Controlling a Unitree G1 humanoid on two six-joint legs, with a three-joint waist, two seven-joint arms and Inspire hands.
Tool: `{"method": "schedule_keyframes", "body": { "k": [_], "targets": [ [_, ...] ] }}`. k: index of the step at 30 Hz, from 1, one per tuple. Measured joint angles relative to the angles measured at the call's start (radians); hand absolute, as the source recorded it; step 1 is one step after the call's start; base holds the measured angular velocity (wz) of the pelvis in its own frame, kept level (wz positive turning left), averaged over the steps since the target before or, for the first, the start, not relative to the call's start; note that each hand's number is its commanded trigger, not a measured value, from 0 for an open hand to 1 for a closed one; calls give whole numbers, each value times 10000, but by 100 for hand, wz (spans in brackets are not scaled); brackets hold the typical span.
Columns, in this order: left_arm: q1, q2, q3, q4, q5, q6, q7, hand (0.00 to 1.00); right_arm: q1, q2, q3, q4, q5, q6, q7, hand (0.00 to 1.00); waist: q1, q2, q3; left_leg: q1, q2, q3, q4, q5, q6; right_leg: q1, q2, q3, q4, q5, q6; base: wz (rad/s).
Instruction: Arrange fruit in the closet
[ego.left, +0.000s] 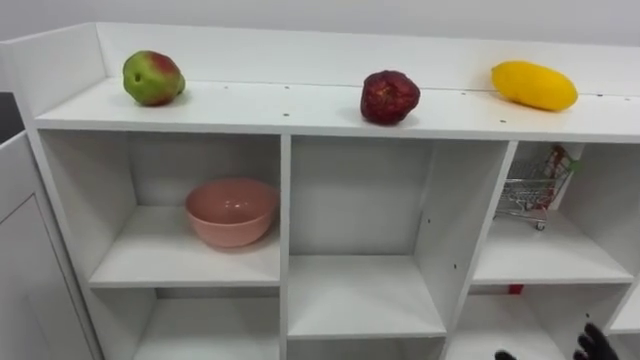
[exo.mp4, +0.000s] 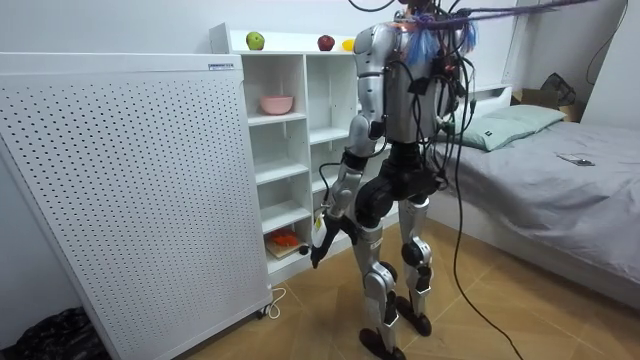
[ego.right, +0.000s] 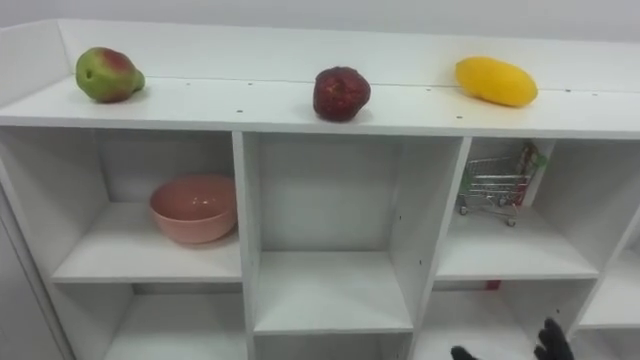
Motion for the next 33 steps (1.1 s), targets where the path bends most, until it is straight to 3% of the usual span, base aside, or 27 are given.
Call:
{"method": "schedule_keyframes", "body": {
  "k": [5, 8, 16, 21, 26, 33],
  "targets": [
    [299, -9, -55, -158, 3, -5, 0, 0, -14, -13, 173, -1645, -1053, -37, -293, 0, -6, 133, -69, 17, 12, 22, 7, 1, 1, 9, 3, -7, 5, 1, -1, 0],
    [351, 16, -419, -149, 4, -58, 1, 0, -169, -170, 379, -2275, -1062, -226, -369, 0, 4, 162, -51, 10, 17, 30, 52, 6, 4, 1, 0, -5, 55, 4, -7, 0],
    [429, -4, -544, -213, 16, -135, -429, 0, -527, -488, 616, -4151, -1070, -355, -177, 0, 170, 176, -39, -144, 8, -115, 64, 18, 25, -157, -10, -150, 205, 14, -22, -1],
    [330, 10, -633, -213, 8, -130, -515, 0, -1340, -595, 699, -4185, -1062, -386, -122, 0, 283, 122, -25, -155, -15, -173, 57, 20, 22, -153, -4, -250, 196, 14, -22, 4],
    [271, 102, -627, -228, 27, -102, -513, 0, -2362, -654, 770, -4116, -1030, -389, -120, 0, 356, -67, 37, -200, -13, -263, 92, 23, 19, -144, -15, -363, 161, 14, -22, 4],
    [167, 108, -632, -232, 405, -34, -506, 0, -2854, -960, 783, -3571, -978, -386, -39, 0, 556, -152, 28, -173, 2, -346, 123, 24, 19, -60, -52, -570, 137, 14, -22, 5]
  ]
}}
